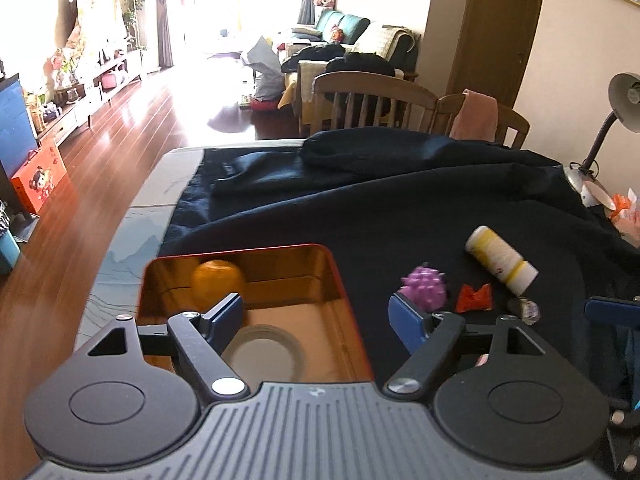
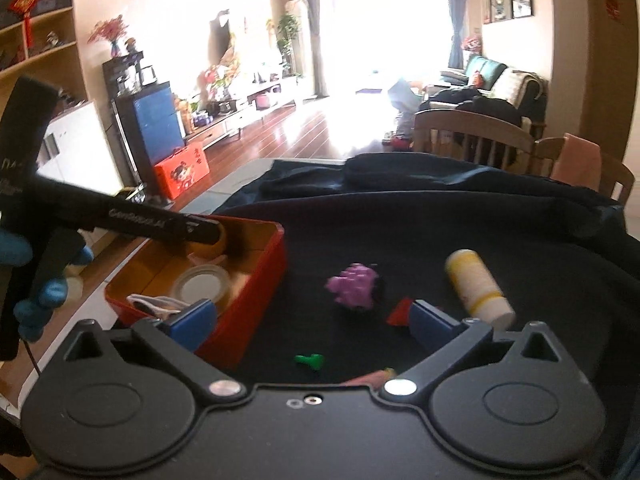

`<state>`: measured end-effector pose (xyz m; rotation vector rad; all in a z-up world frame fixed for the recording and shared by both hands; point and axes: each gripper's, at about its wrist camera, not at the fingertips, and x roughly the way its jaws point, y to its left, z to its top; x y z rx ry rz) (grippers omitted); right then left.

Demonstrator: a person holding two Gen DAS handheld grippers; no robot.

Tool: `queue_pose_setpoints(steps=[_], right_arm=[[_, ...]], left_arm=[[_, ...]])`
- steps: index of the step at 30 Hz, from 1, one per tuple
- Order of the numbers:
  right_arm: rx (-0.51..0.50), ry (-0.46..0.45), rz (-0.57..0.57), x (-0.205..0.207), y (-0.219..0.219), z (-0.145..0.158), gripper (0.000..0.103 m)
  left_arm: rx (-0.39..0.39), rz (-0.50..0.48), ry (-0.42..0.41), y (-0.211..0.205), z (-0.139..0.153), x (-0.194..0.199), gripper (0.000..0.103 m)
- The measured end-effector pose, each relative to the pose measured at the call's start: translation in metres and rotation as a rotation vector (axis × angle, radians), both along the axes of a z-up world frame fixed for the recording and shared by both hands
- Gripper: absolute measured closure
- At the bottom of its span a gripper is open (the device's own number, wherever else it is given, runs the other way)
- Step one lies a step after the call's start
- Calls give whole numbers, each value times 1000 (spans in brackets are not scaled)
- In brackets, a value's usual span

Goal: Organize rigid objects
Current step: 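Withdraw both tools from the tin toward the purple toy and bottle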

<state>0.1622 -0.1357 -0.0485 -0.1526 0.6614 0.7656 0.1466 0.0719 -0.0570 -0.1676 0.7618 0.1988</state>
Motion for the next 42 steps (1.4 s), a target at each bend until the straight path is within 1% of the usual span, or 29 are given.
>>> queue_pose_setpoints(steps=[6, 10, 18, 22, 25, 30, 34, 38, 42], right_arm=[[6, 6, -43, 19, -34, -2, 0], [4, 5, -69, 38, -57, -4, 0], [-18, 4, -92, 77, -86, -11, 0], [-30, 29, -103, 101, -95, -18, 0], [-36, 62, -110, 116, -96, -24, 0], [-49, 84, -109, 135, -91, -35, 0], [-60, 112, -101, 150, -83, -44, 5], [-83, 122, -91, 163, -73, -51, 5], [-114, 131, -89, 175, -65, -62, 7]], left_arm=[[-20, -10, 4, -31, -3, 11, 23], [-15, -24, 7, -54, -7, 21, 23], [-23, -71, 31, -90, -21, 48, 23], [-21, -62, 56, -99, -30, 65, 23], [-24, -52, 67, -100, -35, 76, 23], [-40, -35, 96, -97, -47, 95, 23], [-39, -21, 121, -94, -56, 109, 23], [-34, -17, 141, -93, -65, 122, 23], [-32, -16, 164, -91, -72, 134, 23]])
